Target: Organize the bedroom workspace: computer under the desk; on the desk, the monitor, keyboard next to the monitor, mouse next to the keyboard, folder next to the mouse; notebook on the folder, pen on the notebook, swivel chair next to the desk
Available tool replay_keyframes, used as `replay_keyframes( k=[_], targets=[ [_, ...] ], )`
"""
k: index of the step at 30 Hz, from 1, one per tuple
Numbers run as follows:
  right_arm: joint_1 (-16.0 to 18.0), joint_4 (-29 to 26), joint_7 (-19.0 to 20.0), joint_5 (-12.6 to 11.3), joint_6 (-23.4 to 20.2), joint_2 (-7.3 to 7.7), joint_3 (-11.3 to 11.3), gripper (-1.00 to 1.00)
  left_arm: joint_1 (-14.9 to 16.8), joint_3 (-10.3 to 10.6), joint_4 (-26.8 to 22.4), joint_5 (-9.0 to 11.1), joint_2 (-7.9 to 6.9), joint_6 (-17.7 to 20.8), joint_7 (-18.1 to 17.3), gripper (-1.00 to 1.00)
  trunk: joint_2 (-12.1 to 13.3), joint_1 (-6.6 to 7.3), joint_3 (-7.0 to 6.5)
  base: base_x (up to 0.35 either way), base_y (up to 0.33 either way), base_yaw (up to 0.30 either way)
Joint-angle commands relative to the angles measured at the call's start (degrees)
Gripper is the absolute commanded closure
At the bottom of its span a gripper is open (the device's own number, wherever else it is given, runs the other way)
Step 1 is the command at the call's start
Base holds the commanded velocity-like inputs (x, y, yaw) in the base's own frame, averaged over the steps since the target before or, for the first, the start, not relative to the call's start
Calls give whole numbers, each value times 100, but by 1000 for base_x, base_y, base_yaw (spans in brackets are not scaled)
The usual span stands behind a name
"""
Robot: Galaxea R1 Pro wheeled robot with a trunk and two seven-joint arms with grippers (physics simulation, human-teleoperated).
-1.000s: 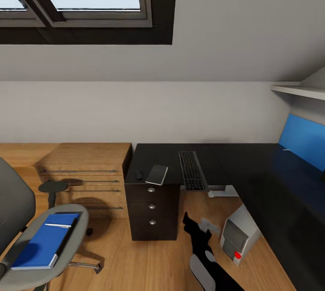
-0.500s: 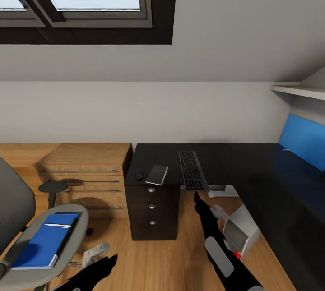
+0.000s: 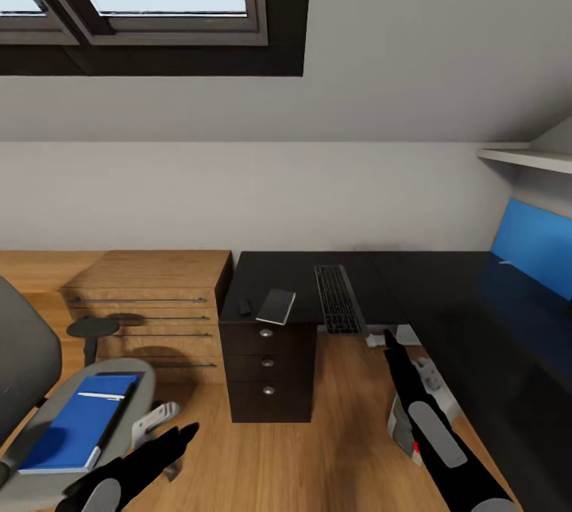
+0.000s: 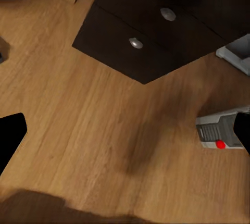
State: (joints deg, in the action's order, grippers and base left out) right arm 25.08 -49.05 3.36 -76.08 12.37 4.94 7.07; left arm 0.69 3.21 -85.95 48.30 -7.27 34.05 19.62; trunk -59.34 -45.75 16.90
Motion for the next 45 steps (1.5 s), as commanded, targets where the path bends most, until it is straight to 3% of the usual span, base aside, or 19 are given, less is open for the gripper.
replay_keyframes(
  k=[1, 13, 19, 28, 33, 45],
  targets=[
    [5, 4, 26, -72, 36, 6, 26, -100, 3, -25, -8, 60, -1, 4, 55, -100, -47, -23, 26, 0, 0, 0],
    [5, 140, 37, -89, 17, -41, 65, -100, 4, 29, -15, 48, 7, 5, 63, -100, -528, -287, 241, 0, 0, 0],
    [3, 323, 53, -76, 35, -221, 45, -100, 2, 33, -105, 51, 1, 20, 56, -100, -769, -418, 349, 0, 0, 0],
    [1, 512, 51, -34, 62, -247, 69, -100, 2, 67, -617, 64, -18, 62, 20, -100, -1130, -616, 511, 0, 0, 0],
    [2, 524, 51, -20, 64, -248, 74, -100, 2, 236, -665, 59, -20, 59, 15, -100, -1330, -726, 600, 0, 0, 0],
    [5, 844, 36, -20, 41, -248, 65, -100, 2, 303, -677, 57, -20, 58, 15, -100, -1812, -990, 816, 0, 0, 0]
  ],
)
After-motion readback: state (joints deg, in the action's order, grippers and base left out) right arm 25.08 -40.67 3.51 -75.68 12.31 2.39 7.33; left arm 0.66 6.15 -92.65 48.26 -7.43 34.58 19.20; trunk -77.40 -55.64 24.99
